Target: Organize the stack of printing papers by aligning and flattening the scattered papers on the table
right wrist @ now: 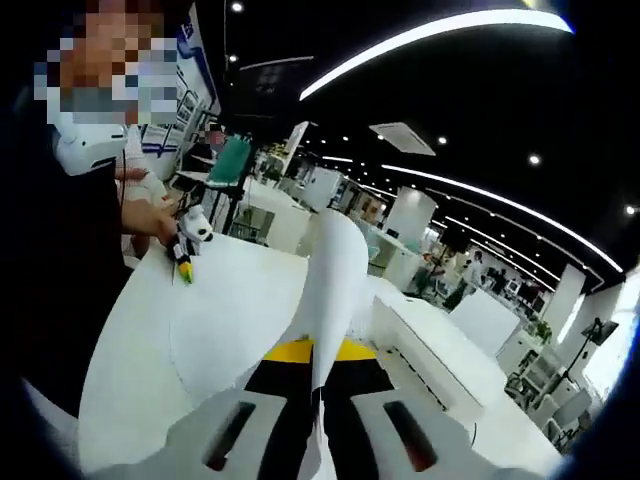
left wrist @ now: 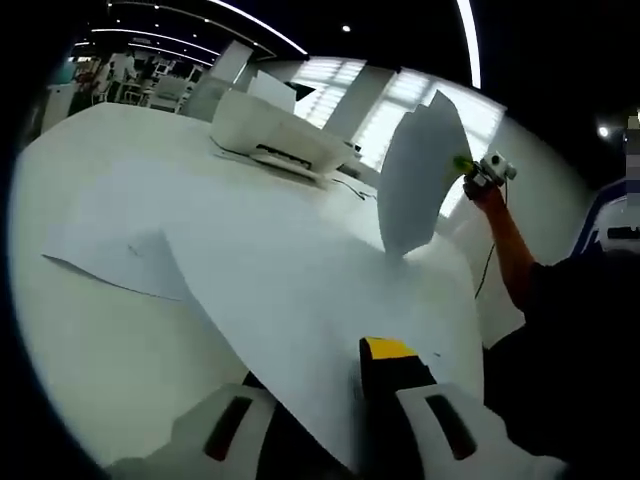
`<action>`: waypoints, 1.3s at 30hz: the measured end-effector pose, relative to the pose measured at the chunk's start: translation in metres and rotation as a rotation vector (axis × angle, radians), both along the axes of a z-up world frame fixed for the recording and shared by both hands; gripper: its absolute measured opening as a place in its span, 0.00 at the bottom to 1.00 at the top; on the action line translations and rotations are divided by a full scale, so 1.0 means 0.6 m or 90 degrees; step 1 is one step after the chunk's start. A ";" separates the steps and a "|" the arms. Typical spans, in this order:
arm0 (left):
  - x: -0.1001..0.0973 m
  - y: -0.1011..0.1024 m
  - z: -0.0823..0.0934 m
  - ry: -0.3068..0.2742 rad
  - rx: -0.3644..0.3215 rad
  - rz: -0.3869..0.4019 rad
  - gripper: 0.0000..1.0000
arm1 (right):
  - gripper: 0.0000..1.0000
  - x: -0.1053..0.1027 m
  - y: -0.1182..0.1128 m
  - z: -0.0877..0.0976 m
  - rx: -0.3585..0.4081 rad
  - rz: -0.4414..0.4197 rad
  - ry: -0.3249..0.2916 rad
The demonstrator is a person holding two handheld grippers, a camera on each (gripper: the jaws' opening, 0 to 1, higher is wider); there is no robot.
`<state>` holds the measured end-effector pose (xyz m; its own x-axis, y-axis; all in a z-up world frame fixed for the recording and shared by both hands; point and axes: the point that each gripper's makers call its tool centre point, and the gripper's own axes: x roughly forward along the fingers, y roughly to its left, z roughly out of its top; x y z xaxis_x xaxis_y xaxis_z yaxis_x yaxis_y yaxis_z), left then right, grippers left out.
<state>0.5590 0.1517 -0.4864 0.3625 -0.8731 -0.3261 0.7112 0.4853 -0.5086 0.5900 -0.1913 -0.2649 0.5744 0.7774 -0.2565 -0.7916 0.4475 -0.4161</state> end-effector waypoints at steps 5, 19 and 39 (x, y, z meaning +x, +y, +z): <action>-0.001 -0.001 0.001 -0.002 -0.003 -0.001 0.25 | 0.00 0.001 0.030 0.006 -0.023 0.048 -0.002; -0.004 -0.001 0.004 -0.006 -0.009 -0.006 0.27 | 0.00 0.011 0.091 0.004 -0.070 0.134 -0.005; -0.007 0.000 0.007 -0.012 -0.012 -0.010 0.27 | 0.00 0.029 0.174 -0.026 -0.126 0.215 -0.004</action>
